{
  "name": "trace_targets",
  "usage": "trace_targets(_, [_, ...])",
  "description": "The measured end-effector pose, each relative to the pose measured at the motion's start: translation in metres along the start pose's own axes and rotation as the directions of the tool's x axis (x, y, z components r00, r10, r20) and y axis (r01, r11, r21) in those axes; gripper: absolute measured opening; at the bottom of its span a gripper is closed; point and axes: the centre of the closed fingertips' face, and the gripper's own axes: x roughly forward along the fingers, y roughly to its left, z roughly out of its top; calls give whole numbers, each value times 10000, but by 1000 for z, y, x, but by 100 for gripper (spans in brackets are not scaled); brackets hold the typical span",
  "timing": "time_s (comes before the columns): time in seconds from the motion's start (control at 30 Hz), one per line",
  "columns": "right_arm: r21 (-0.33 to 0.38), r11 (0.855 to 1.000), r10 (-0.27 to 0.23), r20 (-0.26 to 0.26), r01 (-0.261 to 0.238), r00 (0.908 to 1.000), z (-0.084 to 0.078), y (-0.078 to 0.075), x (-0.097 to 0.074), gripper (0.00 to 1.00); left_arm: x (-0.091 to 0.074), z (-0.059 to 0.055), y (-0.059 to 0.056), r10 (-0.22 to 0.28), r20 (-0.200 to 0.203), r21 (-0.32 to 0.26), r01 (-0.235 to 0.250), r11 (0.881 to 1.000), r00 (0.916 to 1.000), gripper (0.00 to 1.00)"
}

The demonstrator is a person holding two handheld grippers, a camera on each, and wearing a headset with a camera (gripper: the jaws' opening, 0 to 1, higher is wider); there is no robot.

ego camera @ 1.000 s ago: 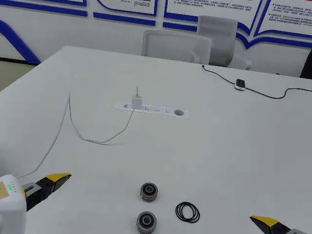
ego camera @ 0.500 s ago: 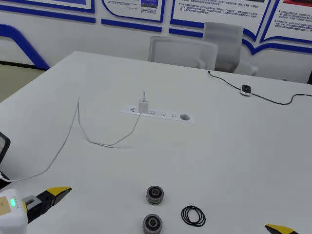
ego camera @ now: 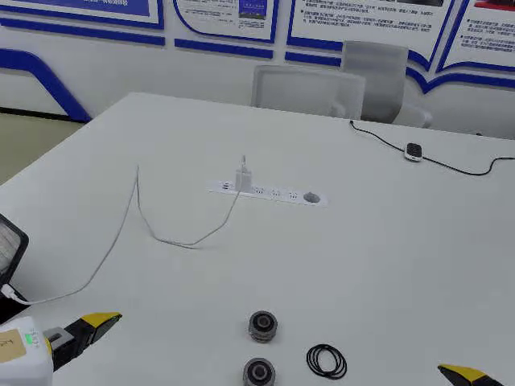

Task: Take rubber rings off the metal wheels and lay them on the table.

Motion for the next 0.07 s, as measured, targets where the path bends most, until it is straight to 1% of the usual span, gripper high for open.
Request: trace_targets(0.07, [49,10000,48,-83,-48,10000,-3,1,1,75,0,0,2,41,-2,4,-41,10000,10000,100])
